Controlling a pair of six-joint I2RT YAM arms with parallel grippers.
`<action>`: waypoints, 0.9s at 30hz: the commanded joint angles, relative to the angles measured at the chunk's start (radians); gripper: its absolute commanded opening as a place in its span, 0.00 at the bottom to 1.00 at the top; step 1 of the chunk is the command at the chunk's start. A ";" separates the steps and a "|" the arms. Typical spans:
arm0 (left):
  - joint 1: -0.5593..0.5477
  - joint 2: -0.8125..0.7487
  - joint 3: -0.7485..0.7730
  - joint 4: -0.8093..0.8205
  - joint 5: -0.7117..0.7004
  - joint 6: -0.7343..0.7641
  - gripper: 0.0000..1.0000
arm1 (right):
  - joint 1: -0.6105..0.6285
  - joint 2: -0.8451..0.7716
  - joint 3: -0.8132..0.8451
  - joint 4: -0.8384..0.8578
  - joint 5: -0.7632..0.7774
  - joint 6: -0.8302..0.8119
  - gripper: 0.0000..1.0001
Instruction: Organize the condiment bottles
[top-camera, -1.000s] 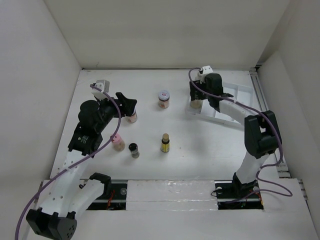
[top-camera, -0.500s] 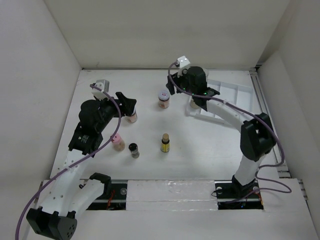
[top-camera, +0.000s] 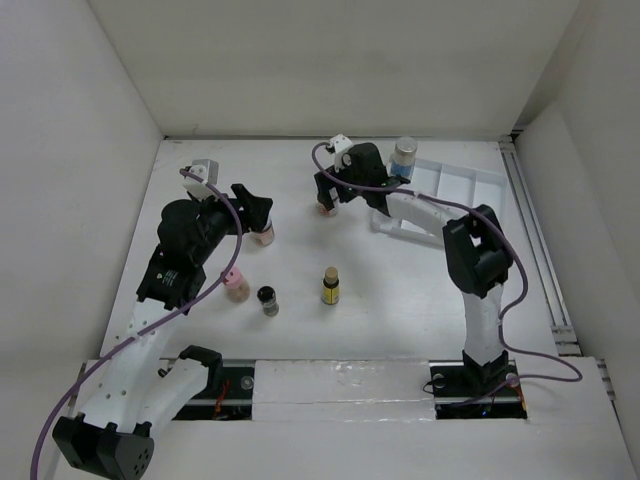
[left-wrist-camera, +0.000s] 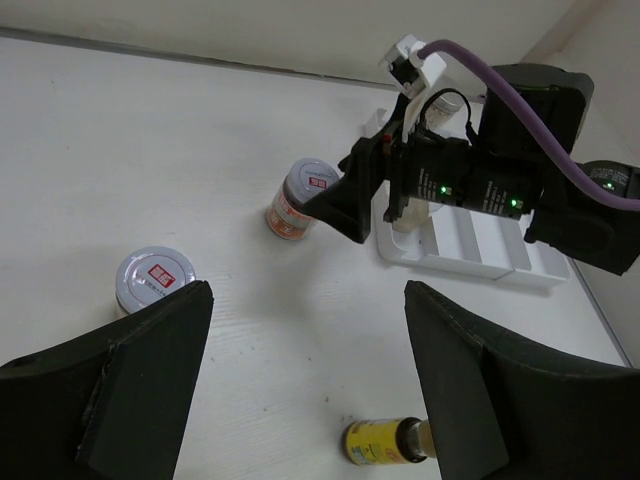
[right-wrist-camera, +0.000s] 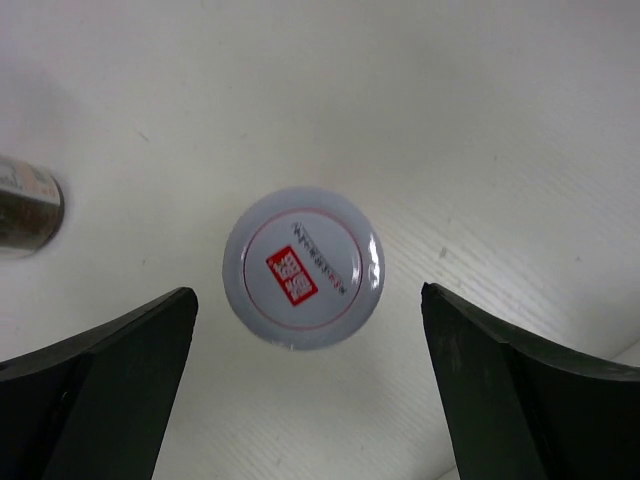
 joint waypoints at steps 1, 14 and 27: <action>-0.002 -0.016 0.013 0.023 0.014 -0.005 0.74 | -0.002 0.044 0.117 0.026 -0.016 -0.017 0.98; -0.002 -0.016 0.013 0.023 0.014 -0.005 0.74 | 0.018 0.132 0.172 -0.023 0.033 -0.017 0.69; -0.002 -0.036 0.004 0.032 0.014 -0.005 0.74 | -0.045 -0.361 0.036 0.141 0.054 -0.008 0.51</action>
